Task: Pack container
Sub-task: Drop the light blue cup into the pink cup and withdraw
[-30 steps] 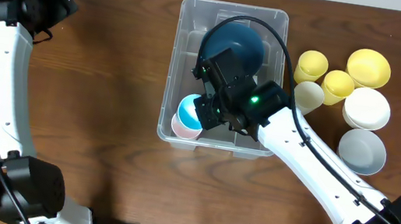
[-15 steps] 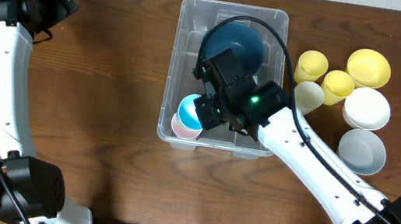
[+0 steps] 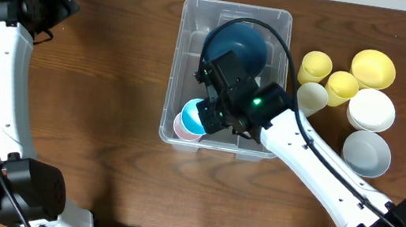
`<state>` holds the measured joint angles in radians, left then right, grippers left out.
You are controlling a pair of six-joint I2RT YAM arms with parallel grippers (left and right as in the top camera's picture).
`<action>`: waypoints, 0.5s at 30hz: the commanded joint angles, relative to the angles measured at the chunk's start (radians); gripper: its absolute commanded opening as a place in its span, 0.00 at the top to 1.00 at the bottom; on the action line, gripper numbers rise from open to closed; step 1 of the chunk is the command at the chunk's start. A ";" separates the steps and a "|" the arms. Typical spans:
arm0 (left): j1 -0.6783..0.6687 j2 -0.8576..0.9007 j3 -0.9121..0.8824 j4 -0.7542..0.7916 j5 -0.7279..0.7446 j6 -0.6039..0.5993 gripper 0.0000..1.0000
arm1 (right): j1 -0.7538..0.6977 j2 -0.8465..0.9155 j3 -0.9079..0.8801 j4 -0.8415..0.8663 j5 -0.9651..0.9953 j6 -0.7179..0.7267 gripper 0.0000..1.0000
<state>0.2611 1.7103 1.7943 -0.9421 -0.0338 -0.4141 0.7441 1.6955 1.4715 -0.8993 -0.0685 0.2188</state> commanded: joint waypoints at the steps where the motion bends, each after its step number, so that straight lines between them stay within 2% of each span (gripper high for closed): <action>1: 0.004 0.002 0.010 -0.004 -0.012 0.010 0.02 | 0.016 0.008 0.013 0.002 0.008 -0.010 0.83; 3: 0.004 0.002 0.010 -0.004 -0.012 0.010 0.02 | 0.016 0.008 0.013 0.003 0.008 -0.010 0.64; 5: 0.004 0.002 0.010 -0.004 -0.012 0.010 0.02 | 0.016 0.008 0.013 0.007 0.008 -0.010 0.57; 15: 0.004 0.002 0.010 -0.004 -0.012 0.010 0.02 | -0.018 -0.002 0.024 0.033 0.012 0.002 0.54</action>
<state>0.2611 1.7103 1.7939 -0.9421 -0.0338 -0.4141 0.7483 1.6955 1.4715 -0.8574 -0.0673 0.2123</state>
